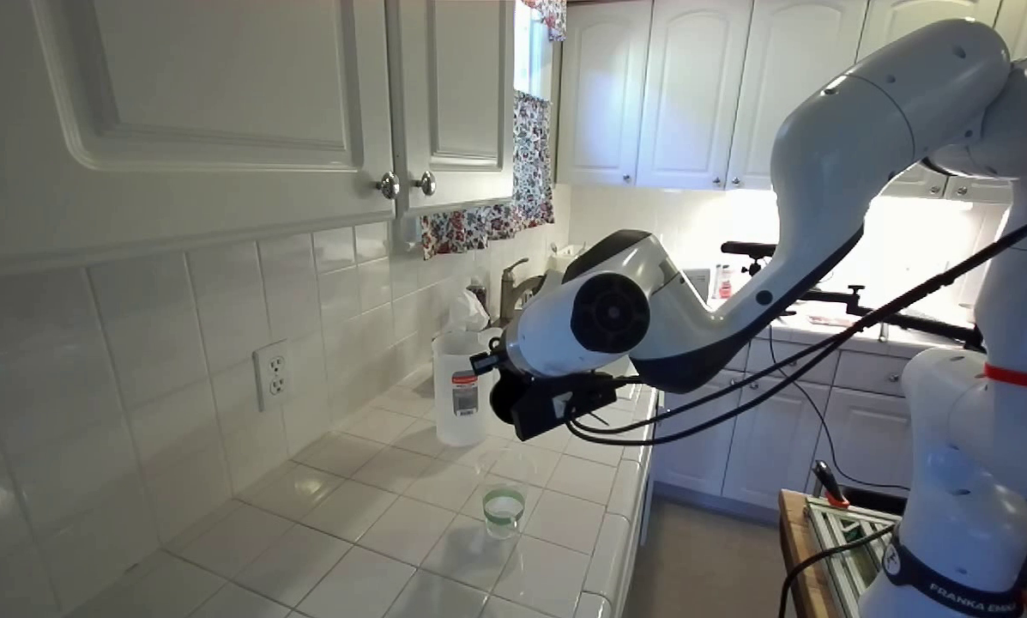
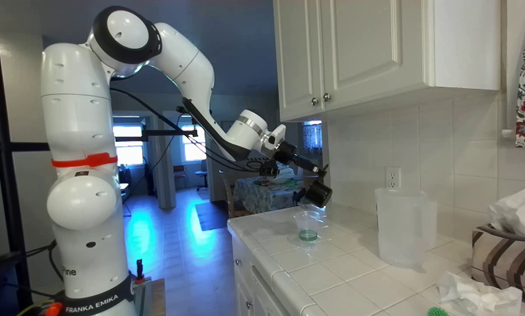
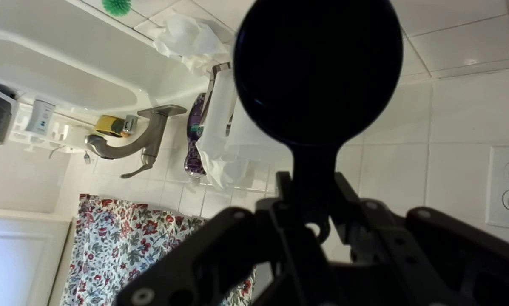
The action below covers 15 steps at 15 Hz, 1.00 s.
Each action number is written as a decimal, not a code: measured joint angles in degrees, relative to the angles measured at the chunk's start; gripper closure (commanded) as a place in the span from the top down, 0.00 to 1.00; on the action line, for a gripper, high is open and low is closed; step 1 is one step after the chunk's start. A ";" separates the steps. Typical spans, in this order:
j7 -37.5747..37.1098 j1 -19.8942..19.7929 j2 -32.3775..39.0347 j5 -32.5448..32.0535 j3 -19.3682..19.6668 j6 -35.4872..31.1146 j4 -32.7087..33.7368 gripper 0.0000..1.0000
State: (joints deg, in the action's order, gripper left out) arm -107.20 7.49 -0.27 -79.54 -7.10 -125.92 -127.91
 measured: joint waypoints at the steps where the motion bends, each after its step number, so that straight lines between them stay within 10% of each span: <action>1: -0.04 0.03 0.00 -0.21 -0.08 0.22 0.00 0.06; 15: -0.27 0.10 0.00 -1.74 -0.38 1.37 0.02 0.06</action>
State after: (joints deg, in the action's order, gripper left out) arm -107.47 7.59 -0.27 -81.29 -7.47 -124.55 -127.89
